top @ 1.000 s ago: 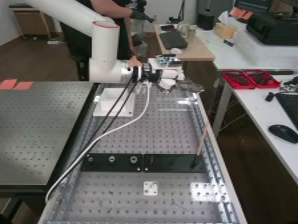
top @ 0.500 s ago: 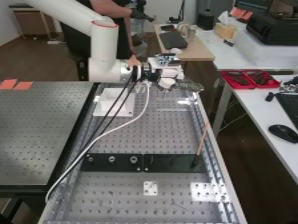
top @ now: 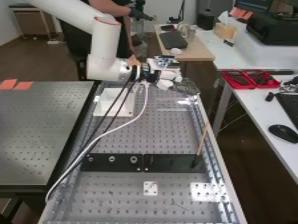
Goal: Grab the drill bit and place it in the clear container
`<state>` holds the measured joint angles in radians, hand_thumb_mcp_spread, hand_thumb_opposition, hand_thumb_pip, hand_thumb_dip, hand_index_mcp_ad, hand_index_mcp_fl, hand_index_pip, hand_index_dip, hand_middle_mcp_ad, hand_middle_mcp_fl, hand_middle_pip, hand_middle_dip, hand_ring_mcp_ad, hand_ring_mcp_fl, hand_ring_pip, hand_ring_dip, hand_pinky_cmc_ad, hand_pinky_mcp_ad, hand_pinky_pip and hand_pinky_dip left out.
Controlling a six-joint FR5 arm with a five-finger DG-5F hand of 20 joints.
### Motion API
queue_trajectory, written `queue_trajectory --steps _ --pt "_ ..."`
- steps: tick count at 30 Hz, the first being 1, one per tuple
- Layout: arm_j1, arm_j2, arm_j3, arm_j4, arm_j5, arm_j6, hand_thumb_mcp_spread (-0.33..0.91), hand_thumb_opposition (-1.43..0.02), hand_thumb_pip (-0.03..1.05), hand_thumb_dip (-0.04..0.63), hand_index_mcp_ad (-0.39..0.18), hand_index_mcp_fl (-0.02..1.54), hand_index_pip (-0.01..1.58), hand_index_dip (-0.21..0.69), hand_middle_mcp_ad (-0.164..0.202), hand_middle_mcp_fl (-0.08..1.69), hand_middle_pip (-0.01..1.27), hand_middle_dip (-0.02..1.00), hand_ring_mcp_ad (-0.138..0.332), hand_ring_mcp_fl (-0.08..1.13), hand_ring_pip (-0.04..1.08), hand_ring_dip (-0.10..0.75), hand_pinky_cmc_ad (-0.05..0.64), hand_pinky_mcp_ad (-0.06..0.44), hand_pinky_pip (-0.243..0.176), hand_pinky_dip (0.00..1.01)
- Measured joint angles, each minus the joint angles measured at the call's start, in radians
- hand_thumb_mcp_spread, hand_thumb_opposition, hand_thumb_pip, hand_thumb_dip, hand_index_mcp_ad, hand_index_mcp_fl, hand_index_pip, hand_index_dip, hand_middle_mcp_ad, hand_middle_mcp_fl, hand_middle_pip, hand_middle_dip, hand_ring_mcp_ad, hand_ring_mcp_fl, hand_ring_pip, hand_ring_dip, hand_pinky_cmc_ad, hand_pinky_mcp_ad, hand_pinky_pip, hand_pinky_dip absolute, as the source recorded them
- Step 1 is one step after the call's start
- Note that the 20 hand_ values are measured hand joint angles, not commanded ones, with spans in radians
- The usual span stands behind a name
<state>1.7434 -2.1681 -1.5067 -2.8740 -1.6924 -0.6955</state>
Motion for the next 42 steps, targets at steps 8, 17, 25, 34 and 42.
queue_trajectory --steps 8,17,25,34,42 --pt "-0.012 0.042 -0.024 0.001 0.006 0.005 0.35 -0.76 0.48 0.209 -0.091 0.17 0.12 0.250 0.061 0.00 0.13 0.18 0.229 0.03 0.09 -0.005 0.244 0.152 -0.119 0.19" --pt "-0.062 0.203 -0.102 -0.013 0.022 0.004 0.32 -0.73 0.48 0.190 -0.089 0.18 0.11 0.250 0.058 0.02 0.13 0.18 0.227 0.03 0.09 -0.005 0.244 0.152 -0.129 0.21" --pt "-0.117 0.373 -0.173 -0.048 0.087 0.009 0.32 -0.73 0.39 0.145 -0.075 0.22 0.10 0.250 0.061 0.05 0.14 0.18 0.227 0.02 0.09 -0.005 0.290 0.168 -0.131 0.28" --pt "-0.153 0.484 -0.204 -0.068 0.161 0.013 0.32 -0.73 0.36 0.129 -0.087 0.24 0.10 0.253 0.051 0.08 0.13 0.18 0.230 0.01 0.09 -0.009 0.326 0.166 -0.131 0.31" --pt "-0.160 0.517 -0.211 -0.095 0.212 0.019 0.32 -0.73 0.35 0.129 -0.058 0.27 0.10 0.283 0.058 0.09 0.14 0.18 0.230 0.00 0.09 -0.009 0.349 0.169 -0.131 0.31"
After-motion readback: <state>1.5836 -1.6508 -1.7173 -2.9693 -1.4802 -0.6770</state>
